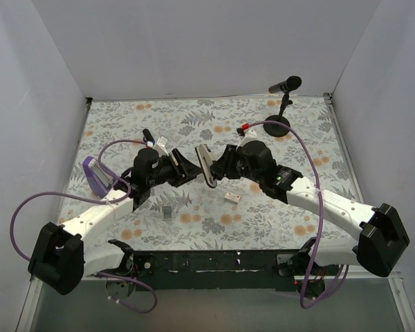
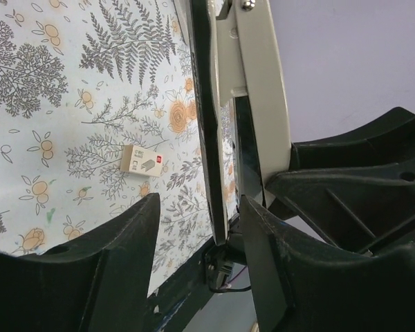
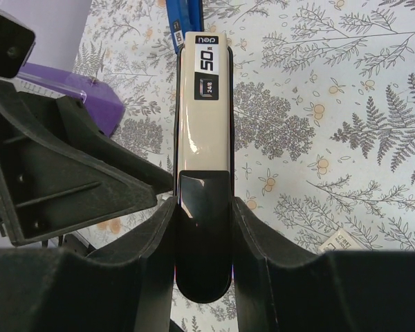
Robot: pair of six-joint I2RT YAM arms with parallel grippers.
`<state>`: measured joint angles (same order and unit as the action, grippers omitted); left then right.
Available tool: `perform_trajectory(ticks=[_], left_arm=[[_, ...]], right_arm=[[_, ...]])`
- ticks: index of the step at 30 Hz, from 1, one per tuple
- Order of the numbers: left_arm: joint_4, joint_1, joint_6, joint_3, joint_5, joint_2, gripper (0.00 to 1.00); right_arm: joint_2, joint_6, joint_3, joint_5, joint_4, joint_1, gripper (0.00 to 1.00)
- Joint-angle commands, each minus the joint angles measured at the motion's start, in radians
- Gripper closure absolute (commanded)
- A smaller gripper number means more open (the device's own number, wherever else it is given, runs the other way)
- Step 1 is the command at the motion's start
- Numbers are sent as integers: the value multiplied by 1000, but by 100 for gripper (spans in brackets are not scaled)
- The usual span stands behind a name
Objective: Unload the staples from the stapler
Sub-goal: Unload the staple at the center of the board.
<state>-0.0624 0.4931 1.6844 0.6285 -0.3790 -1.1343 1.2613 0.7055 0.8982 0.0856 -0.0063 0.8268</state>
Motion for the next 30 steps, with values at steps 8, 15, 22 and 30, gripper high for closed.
perform_trajectory(ticks=[8,15,22,30], left_arm=[[-134,35,43,14,-35,-113,48],[-163,62,78,30,-77,-170,59],[-185,67,103,13,-81,-150,84],[-243,67,153,4,-135,-167,100]], right_arm=[[-10,-3,-8,9,161,6,99],[19,11,-21,-9,186,8,99],[38,6,-7,-17,184,8,99],[53,-41,24,-41,98,6,85]])
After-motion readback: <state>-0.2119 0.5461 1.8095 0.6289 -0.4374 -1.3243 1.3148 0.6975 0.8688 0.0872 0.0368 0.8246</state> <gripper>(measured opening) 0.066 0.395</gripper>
